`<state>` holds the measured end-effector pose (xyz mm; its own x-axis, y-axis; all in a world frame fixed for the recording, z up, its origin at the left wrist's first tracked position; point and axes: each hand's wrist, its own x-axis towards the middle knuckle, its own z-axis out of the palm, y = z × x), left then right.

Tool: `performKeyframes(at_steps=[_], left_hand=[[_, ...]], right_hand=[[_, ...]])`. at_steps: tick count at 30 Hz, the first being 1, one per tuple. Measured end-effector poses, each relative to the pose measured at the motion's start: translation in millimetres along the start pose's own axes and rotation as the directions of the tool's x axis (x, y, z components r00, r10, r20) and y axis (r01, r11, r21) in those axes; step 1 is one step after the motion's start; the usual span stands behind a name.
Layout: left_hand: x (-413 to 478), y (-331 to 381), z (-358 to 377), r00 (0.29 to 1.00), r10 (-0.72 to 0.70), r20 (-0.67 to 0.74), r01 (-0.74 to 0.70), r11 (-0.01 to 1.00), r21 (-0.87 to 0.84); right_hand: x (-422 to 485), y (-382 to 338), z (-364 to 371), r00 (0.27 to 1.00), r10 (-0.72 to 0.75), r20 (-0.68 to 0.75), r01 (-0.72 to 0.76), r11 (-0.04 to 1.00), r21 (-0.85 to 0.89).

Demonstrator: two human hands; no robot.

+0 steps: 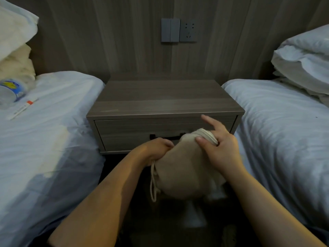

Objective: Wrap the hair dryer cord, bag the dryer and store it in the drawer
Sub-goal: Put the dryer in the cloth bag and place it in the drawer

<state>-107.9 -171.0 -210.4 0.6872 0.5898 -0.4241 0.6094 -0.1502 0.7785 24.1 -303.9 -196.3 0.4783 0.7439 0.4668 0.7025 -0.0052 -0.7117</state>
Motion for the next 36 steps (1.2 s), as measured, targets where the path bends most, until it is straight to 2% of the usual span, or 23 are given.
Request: performKeyframes(at_steps=[2, 5, 7, 9, 11, 13, 16, 20, 21, 23, 25, 27, 28, 30, 32, 36], left_hand=[[1.4, -1.4, 1.9, 0.999, -0.032, 0.032, 0.029, 0.995, 0.093], [-5.7, -0.1, 3.7, 1.0, -0.018, 0.002, 0.018, 0.998, 0.066], [-13.0, 4.8, 2.7, 0.996, 0.077, -0.047, -0.077, 0.997, 0.001], [-23.9, 10.5, 2.0, 0.966, 0.26, 0.014, -0.256, 0.957, -0.135], [-27.9, 10.4, 2.8, 0.916, 0.401, 0.023, -0.395, 0.909, -0.133], [-22.9, 7.9, 10.0, 0.873, 0.474, -0.116, -0.477, 0.879, -0.002], [-18.6, 8.5, 20.6, 0.79, 0.512, -0.338, -0.518, 0.852, 0.077], [-23.2, 12.9, 22.6, 0.749, 0.542, -0.38, -0.546, 0.831, 0.109], [-23.9, 13.4, 22.3, 0.75, 0.54, -0.381, -0.539, 0.834, 0.122], [-22.6, 12.5, 22.3, 0.758, 0.515, -0.401, -0.514, 0.849, 0.119], [-20.6, 12.2, 20.8, 0.766, 0.463, -0.445, -0.473, 0.876, 0.098], [-17.5, 9.9, 19.5, 0.747, 0.464, -0.477, -0.468, 0.876, 0.118], [-17.2, 9.2, 19.9, 0.739, 0.471, -0.483, -0.467, 0.873, 0.136], [-14.9, 6.2, 21.8, 0.748, 0.466, -0.472, -0.46, 0.877, 0.136], [-11.0, 3.7, 23.3, 0.8, 0.408, -0.44, -0.424, 0.903, 0.065], [-6.8, 6.7, 17.0, 0.914, 0.288, -0.285, -0.321, 0.944, -0.073]], right_hand=[[-2.2, 0.6, -2.2, 0.996, 0.07, 0.049, -0.074, 0.993, 0.093], [-4.2, -1.7, 3.3, 0.982, 0.186, 0.0, -0.185, 0.975, 0.122], [-1.2, 1.3, 2.6, 0.948, 0.31, -0.072, -0.291, 0.937, 0.194], [3.4, 3.5, -1.8, 0.905, 0.411, -0.114, -0.364, 0.883, 0.296], [6.2, 5.1, -5.5, 0.883, 0.446, -0.144, -0.374, 0.856, 0.356], [7.3, 3.6, -7.8, 0.88, 0.454, -0.141, -0.385, 0.854, 0.349], [7.7, 2.4, -9.8, 0.883, 0.447, -0.145, -0.386, 0.865, 0.319], [10.8, 11.0, -16.2, 0.881, 0.407, -0.242, -0.354, 0.906, 0.233], [11.1, 13.9, -17.4, 0.907, 0.375, -0.194, -0.332, 0.917, 0.22], [11.2, 18.1, -16.5, 0.968, 0.249, 0.033, -0.251, 0.952, 0.173], [9.8, 19.6, -11.6, 0.933, 0.184, 0.308, -0.229, 0.966, 0.117], [7.9, 22.8, -4.5, 0.883, 0.194, 0.427, -0.258, 0.961, 0.097], [6.1, 24.2, -0.5, 0.878, 0.211, 0.431, -0.281, 0.954, 0.105], [1.3, 27.2, 7.4, 0.916, 0.206, 0.345, -0.266, 0.955, 0.135], [-3.2, 28.8, 11.6, 0.946, 0.202, 0.254, -0.243, 0.959, 0.142], [-4.9, 32.8, 14.1, 0.95, 0.223, 0.218, -0.255, 0.958, 0.129]])
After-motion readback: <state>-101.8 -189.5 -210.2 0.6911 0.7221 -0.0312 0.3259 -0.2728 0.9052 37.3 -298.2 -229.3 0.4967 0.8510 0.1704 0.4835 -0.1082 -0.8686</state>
